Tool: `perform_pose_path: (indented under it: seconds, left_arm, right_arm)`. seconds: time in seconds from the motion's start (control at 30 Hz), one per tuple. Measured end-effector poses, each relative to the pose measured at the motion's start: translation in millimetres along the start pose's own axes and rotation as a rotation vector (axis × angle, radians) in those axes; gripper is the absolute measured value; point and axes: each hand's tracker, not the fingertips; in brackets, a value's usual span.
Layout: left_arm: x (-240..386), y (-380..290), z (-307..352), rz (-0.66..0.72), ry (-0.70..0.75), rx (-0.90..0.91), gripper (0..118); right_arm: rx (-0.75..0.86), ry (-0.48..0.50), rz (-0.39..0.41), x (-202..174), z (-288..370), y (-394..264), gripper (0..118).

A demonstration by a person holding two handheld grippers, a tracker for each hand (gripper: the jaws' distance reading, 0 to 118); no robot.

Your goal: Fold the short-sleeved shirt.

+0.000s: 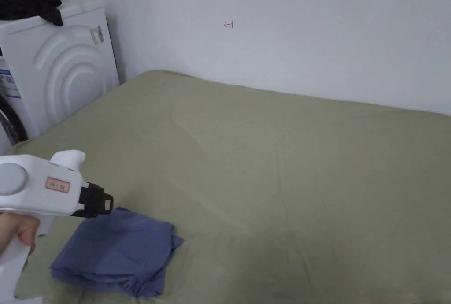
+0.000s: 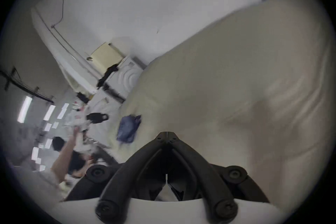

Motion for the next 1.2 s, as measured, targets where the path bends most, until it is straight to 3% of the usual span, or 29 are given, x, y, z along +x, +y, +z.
perform_pose_path:
  seconds: [0.1, 0.27, 0.33, 0.4, 0.47, 0.57, 1.03, 1.07, 1.1, 1.13, 1.17, 1.2]
  left_arm:
    - [103.1, -31.7, 24.4, -0.145, -0.026, 0.075, 0]
    - [230.3, -61.7, 46.0, -0.116, -0.093, 0.375, 0]
    - [281.5, -81.9, 57.9, -0.166, -0.131, 0.554, 0]
    - [317.5, -91.7, 63.0, -0.191, -0.054, 0.627, 0]
    - [350.9, -100.3, 71.9, -0.271, -0.020, 0.658, 0]
    - [369.3, -98.0, 82.3, -0.242, -0.051, 0.625, 0]
    - [378.7, -88.1, 108.3, -0.286, -0.037, 0.676, 1]
    - [379.5, -88.7, 108.5, -0.289, -0.034, 0.680, 4]
    - [378.8, -88.7, 109.3, -0.293, -0.033, 0.686, 10]
    - [379.5, -89.0, 108.8, -0.298, -0.023, 0.688, 35]
    - [379.9, -89.0, 108.1, -0.301, -0.012, 0.683, 73]
    - [380.0, -87.8, 105.8, -0.305, -0.005, 0.674, 110]
  right_arm:
    - [0.149, -0.189, 0.161, -34.7, 21.9, 12.6, 1]
    - [0.379, -0.585, 0.496, -85.6, 47.8, 18.3, 1]
    - [0.494, -0.651, 0.562, -92.4, 55.4, 14.3, 1]
    - [0.560, -0.720, 0.622, -98.9, 60.5, 11.4, 1]
    - [0.534, -0.693, 0.608, -100.8, 70.7, 14.2, 1]
    - [0.585, -0.699, 0.596, -105.6, 84.5, 11.5, 1]
    - [0.644, -0.687, 0.599, -112.9, 116.2, 24.5, 3]
    - [0.646, -0.685, 0.596, -112.7, 116.2, 24.5, 11]
    - [0.645, -0.686, 0.595, -112.7, 116.3, 24.8, 34]
    - [0.646, -0.690, 0.594, -113.2, 115.9, 25.0, 79]
    - [0.644, -0.684, 0.595, -113.1, 115.6, 26.2, 105]
    - [0.644, -0.695, 0.593, -112.2, 114.6, 28.6, 118]
